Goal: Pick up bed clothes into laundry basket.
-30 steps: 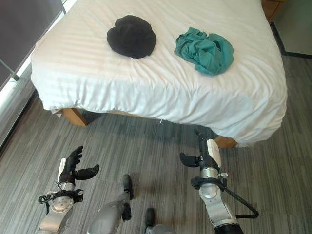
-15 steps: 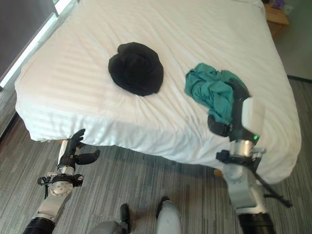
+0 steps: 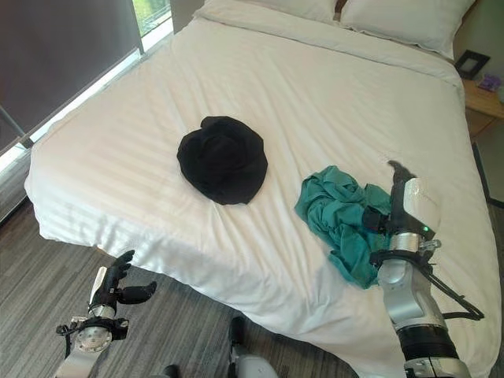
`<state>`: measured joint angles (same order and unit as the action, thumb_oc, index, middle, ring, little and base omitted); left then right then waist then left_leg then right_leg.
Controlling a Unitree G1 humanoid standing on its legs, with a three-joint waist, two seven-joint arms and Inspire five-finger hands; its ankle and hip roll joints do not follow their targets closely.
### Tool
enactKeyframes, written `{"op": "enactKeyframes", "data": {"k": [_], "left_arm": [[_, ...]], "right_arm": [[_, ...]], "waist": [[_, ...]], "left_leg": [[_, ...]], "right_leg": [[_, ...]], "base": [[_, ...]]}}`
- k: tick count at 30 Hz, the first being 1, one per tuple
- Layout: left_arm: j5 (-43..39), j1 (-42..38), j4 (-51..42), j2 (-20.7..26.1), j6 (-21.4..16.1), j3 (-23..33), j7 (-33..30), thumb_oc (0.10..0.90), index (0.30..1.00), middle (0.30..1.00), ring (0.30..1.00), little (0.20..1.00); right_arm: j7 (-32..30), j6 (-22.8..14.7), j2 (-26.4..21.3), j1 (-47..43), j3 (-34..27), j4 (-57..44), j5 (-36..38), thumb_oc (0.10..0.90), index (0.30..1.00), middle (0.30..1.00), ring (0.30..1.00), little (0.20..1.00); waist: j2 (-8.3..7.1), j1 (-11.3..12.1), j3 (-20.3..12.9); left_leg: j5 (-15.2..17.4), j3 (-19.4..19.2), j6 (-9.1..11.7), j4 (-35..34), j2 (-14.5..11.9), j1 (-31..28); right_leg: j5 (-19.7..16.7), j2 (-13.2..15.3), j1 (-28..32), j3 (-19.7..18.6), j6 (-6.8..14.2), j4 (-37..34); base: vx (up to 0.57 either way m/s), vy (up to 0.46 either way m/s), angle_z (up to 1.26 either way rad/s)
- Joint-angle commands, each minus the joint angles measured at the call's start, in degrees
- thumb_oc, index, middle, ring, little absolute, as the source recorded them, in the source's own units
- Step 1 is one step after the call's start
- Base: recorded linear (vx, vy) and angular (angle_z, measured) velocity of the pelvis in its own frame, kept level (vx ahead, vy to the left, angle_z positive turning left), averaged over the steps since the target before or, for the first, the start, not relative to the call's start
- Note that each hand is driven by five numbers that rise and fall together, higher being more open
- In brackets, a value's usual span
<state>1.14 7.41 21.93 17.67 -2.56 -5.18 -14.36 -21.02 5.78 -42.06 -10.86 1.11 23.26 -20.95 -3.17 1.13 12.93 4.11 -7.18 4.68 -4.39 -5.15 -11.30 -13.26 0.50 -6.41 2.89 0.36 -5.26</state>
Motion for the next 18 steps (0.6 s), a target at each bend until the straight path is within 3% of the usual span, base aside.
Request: {"op": "enactKeyframes", "data": {"k": [1, 3, 4, 5, 6, 7, 9, 11, 12, 13, 16, 17, 18], "left_arm": [[-1.0, -1.2, -1.4, 3.9, -4.1, 0.6, -0.5, 0.8, 0.9, 0.9, 0.9, 0.9], [-1.2, -1.5, 0.7, 3.8, -3.6, 0.1, 0.0, 0.8, 0.9, 0.9, 0.9, 0.9], [-1.4, -2.1, 2.9, 3.8, -3.4, -0.1, 0.1, 0.8, 0.9, 0.9, 0.9, 0.9], [-1.8, -3.1, 8.8, 3.6, -2.5, -1.1, 1.0, 0.8, 0.9, 0.9, 0.9, 0.9], [-1.9, -3.2, 8.9, 3.6, -2.6, -1.0, 0.9, 0.8, 0.9, 0.9, 0.9, 0.9], [-3.2, -3.8, 13.2, 3.0, -2.0, -0.9, 1.5, 0.8, 0.9, 0.9, 0.9, 0.9], [-4.8, -6.2, 25.0, 2.3, -0.9, 0.0, 1.6, 0.8, 0.9, 0.9, 0.9, 0.9], [-4.9, -8.3, 34.6, 3.1, 0.5, 1.3, 0.9, 0.8, 0.9, 0.9, 0.9, 0.9], [-4.0, -11.2, 40.3, 6.4, 0.9, 2.4, 0.5, 0.8, 0.9, 0.9, 0.9, 0.9], [-4.0, -11.3, 40.4, 6.4, 0.9, 2.4, 0.5, 0.8, 0.9, 0.9, 0.9, 0.9], [-1.7, -15.6, 36.9, 16.0, 0.2, 4.0, -0.9, 0.8, 0.9, 0.9, 0.9, 0.9], [-0.5, -18.2, 31.8, 24.3, -0.5, 6.1, -2.6, 0.8, 0.9, 0.9, 0.9, 0.9], [0.7, -19.3, 28.5, 29.0, -0.7, 7.6, -3.8, 0.8, 0.9, 0.9, 0.9, 0.9]], "right_arm": [[1.4, -1.5, -1.3, -6.1, 4.5, 6.7, 3.5, 0.8, 0.9, 0.9, 0.9, 0.9], [2.4, -1.1, -0.1, -7.2, 6.3, 10.8, 4.7, 0.8, 0.9, 0.9, 0.9, 0.9], [2.9, -1.1, 1.0, -9.1, 8.1, 15.7, 6.0, 0.8, 0.9, 0.9, 0.9, 0.9], [4.6, -0.6, 4.2, -12.2, 10.8, 27.2, 9.1, 0.8, 0.9, 0.9, 0.9, 0.9], [4.6, -0.8, 4.2, -12.6, 11.0, 27.6, 9.2, 0.8, 0.9, 0.9, 0.9, 0.9], [5.7, -0.5, 5.4, -14.0, 11.4, 32.0, 10.8, 0.4, 0.3, 0.3, 0.3, 0.3], [7.1, 0.0, 6.9, -16.6, 12.1, 39.4, 12.3, 0.4, 0.3, 0.3, 0.3, 0.3], [7.3, 0.0, 7.1, -18.2, 11.4, 41.4, 13.9, 0.4, 0.3, 0.3, 0.3, 0.3], [7.0, -0.8, 5.9, -19.0, 11.0, 39.9, 15.0, 0.4, 0.3, 0.3, 0.3, 0.3], [7.0, -0.8, 5.9, -19.0, 10.9, 39.8, 15.0, 0.4, 0.3, 0.3, 0.3, 0.3], [6.2, -2.6, 0.8, -16.8, 9.2, 30.3, 15.8, 0.4, 0.3, 0.3, 0.3, 0.3], [5.1, -4.5, -3.8, -13.6, 6.5, 21.7, 16.1, 0.4, 0.3, 0.3, 0.3, 0.3], [4.7, -5.3, -5.8, -12.0, 4.8, 18.8, 16.3, 0.4, 0.3, 0.3, 0.3, 0.3]], "waist": [[-0.01, 1.4, -3.9], [0.23, 1.7, -3.9], [0.41, 1.8, -3.9], [1.0, 2.5, -4.1], [0.99, 2.4, -4.0], [1.19, 2.6, -4.1], [1.64, 2.8, -4.5], [1.98, 2.6, -5.0], [2.42, 1.8, -5.5], [2.4, 1.8, -5.5], [3.32, 0.3, -5.5], [4.19, -0.5, -5.2], [4.51, -0.8, -5.3]], "left_leg": [[-2.8, 0.6, -0.6, -0.6, 0.8, 7.6], [-2.9, 0.8, -0.5, -0.6, 0.7, 7.8], [-3.0, 0.9, -0.4, -0.6, 0.6, 7.9], [-3.3, 1.3, -0.2, -0.6, 0.6, 8.1], [-3.3, 1.4, -0.2, -0.6, 0.6, 8.1], [-3.4, 1.5, -0.1, -0.6, 0.5, 8.0], [-3.6, 1.9, 0.3, -0.6, 0.4, 8.2], [-3.8, 2.1, 0.7, -0.6, 0.3, 8.3], [-3.9, 2.0, 1.3, -0.6, 0.0, 8.4], [-3.9, 2.1, 1.3, -0.6, 0.0, 8.4], [-4.2, 1.8, 2.0, -0.6, -0.9, 8.0], [-4.0, 1.5, 2.3, -0.6, -1.7, 7.3], [-4.1, 1.3, 2.6, -0.6, -2.3, 7.0]], "right_leg": [[10.1, 7.6, 5.9, 1.4, 7.9, 0.3], [10.3, 7.6, 6.1, 1.7, 7.8, 0.3], [10.4, 7.6, 6.2, 1.8, 7.8, 0.3], [10.9, 7.5, 6.6, 2.4, 7.6, 0.3], [10.9, 7.5, 6.6, 2.4, 7.6, 0.3], [11.1, 7.5, 6.9, 2.6, 7.5, 0.3], [11.6, 7.6, 7.4, 3.3, 7.4, 0.3], [12.0, 7.8, 7.8, 3.8, 7.3, 0.3], [12.3, 7.6, 8.0, 4.1, 7.2, 0.3], [12.3, 7.6, 8.0, 4.1, 7.2, 0.3], [12.4, 7.2, 8.5, 3.9, 6.8, 0.4], [13.0, 6.6, 8.7, 3.7, 6.6, 1.0], [13.3, 6.2, 8.8, 3.5, 6.5, 1.0]], "base": [[0.03, -0.054, 0.09], [0.03, -0.049, 0.05], [0.06, -0.061, 0.16], [0.05, -0.043, 0.17], [0.06, -0.046, 0.17], [0.04, -0.033, 0.09], [0.07, -0.042, 0.09], [0.11, -0.062, 0.21], [0.11, -0.073, 0.3], [0.1, -0.082, 0.29], [0.05, -0.104, 0.16], [0.04, -0.157, 0.11], [0.02, -0.122, 0.06]]}}
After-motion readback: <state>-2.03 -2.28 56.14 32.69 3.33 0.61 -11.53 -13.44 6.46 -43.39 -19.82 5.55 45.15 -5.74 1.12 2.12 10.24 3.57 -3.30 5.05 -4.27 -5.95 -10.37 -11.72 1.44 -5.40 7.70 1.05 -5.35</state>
